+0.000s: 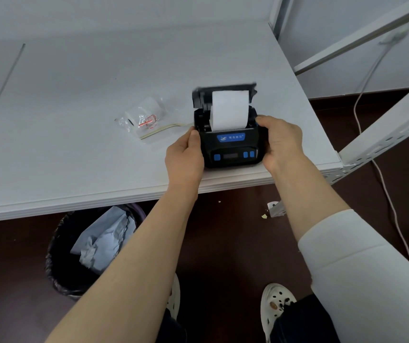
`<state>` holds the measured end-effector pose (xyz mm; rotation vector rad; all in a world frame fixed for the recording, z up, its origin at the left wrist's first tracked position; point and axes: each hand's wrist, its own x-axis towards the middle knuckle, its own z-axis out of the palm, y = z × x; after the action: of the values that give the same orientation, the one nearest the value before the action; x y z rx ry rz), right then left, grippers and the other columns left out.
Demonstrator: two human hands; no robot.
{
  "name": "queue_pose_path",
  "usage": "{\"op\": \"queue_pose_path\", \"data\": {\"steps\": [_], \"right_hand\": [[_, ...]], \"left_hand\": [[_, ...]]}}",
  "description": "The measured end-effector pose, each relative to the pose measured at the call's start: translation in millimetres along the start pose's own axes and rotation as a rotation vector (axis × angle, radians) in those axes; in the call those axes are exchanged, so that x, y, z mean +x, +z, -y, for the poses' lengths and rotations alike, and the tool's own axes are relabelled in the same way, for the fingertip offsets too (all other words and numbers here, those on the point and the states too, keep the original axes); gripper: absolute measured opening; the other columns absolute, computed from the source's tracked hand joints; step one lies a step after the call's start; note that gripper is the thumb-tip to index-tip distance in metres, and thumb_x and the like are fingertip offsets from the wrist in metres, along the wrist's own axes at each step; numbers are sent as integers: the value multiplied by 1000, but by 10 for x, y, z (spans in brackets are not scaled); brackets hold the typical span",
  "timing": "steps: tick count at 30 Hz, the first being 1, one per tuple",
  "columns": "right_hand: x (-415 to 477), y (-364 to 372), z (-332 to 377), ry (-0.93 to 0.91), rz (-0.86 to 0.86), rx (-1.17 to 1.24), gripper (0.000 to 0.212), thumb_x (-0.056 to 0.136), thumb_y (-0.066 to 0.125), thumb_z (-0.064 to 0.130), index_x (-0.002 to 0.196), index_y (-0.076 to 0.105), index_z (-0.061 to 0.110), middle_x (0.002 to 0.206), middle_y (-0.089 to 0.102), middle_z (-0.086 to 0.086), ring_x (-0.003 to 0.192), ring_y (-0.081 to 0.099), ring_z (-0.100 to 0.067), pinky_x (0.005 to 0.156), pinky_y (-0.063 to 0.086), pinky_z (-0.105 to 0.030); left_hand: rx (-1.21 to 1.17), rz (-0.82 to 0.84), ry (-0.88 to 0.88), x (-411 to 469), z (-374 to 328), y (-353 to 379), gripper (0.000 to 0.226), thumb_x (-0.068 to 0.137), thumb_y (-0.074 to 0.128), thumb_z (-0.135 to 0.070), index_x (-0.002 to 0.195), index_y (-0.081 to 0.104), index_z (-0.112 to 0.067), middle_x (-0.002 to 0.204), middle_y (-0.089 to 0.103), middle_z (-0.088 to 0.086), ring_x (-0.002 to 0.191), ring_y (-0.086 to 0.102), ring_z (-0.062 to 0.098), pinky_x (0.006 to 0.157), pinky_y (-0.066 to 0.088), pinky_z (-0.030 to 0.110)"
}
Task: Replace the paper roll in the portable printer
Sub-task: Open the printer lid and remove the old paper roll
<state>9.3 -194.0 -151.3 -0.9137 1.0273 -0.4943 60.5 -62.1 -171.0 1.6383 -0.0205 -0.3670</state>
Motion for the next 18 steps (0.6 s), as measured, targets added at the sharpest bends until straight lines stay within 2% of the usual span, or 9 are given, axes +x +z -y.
{"op": "queue_pose_path", "data": {"steps": [5,8,11,13,15,17,18], "right_hand": [[-16,-24,21,-2,34,3,12,78,63,0,70,66,8,79,65,-10,74,63,-25,67,58,-38],[-24,-34,28,8,66,8,6,80,63,2,77,66,7,81,66,-10,72,64,-24,69,57,-39],[-28,-28,27,-19,87,-38,7,81,61,4,78,66,8,83,66,-10,75,64,-24,74,57,-40],[-45,-27,35,-44,103,-81,11,82,60,5,75,66,11,80,66,-7,73,63,-21,70,57,-36],[-61,-34,47,-64,118,-115,12,84,59,8,76,65,14,77,66,-2,69,62,-15,63,55,-28],[-68,-39,58,-87,118,-142,10,86,57,10,84,66,13,81,65,0,74,61,-12,66,52,-25],[-70,-34,61,-103,113,-157,13,87,56,11,94,67,11,89,66,-1,83,60,-13,74,52,-25]], "left_hand": [[10,-2,-3,13,0,-8,29,95,44,-22,110,69,-18,97,68,-8,102,61,11,94,46,25],[14,4,-8,11,-14,-17,34,95,45,-20,76,68,-36,85,68,-11,94,62,11,93,48,29],[25,-2,0,-1,-37,-11,45,95,42,-17,59,61,-36,75,64,-13,83,59,11,87,47,28],[58,10,24,-3,-42,-13,40,94,40,-17,62,59,-29,76,62,-5,81,55,13,83,45,29],[94,25,63,-4,-46,-16,30,94,39,-15,75,63,-18,86,64,4,84,55,18,84,44,31],[139,14,95,-5,-66,-20,30,93,40,-13,101,67,-5,109,68,11,104,60,24,98,43,33],[165,-4,102,-10,-90,-22,33,93,41,-11,116,64,-3,122,65,11,117,57,23,105,41,31]]}}
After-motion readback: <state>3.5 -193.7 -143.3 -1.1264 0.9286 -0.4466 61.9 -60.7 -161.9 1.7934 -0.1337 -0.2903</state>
